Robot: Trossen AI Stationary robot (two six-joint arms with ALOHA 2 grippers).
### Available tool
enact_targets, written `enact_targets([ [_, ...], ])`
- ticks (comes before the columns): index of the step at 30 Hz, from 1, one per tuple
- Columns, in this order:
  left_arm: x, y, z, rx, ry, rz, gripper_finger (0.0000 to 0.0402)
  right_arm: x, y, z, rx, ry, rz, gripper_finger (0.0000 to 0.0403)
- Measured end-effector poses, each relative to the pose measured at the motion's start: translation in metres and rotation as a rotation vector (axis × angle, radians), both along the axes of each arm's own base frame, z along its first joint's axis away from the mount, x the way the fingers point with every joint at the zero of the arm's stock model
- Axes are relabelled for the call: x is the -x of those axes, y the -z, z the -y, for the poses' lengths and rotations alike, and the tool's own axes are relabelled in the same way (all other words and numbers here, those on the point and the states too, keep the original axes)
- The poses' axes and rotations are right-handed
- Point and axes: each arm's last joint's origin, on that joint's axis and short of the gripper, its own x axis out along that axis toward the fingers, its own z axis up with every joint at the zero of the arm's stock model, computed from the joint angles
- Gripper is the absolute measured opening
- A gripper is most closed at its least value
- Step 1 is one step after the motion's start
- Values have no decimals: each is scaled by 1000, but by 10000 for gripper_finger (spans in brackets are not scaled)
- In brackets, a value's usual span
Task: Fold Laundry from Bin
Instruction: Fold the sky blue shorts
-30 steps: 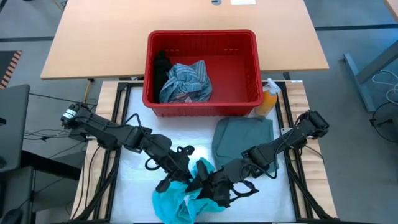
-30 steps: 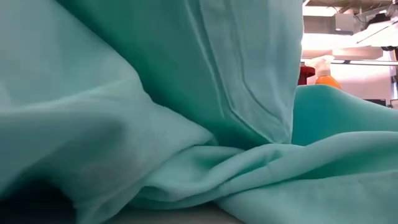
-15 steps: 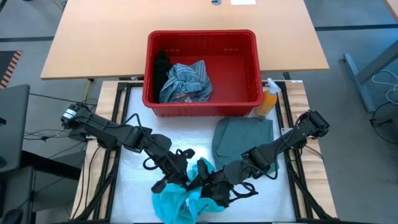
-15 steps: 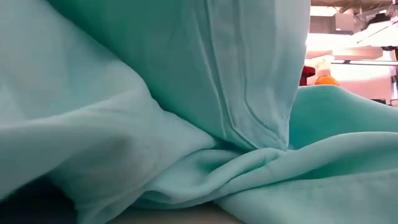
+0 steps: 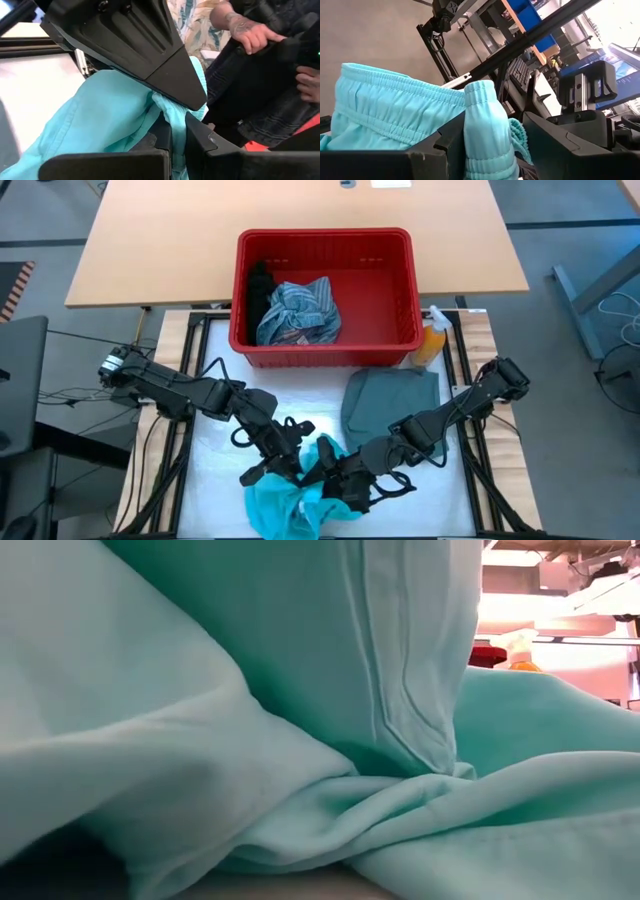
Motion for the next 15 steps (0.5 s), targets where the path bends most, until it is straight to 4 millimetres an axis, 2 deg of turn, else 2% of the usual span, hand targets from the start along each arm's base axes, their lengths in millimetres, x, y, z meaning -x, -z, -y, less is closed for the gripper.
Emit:
enact_targets([
  [15, 1, -1, 0, 38, 66, -28, 4, 0, 1, -1, 23, -41, 2, 209],
])
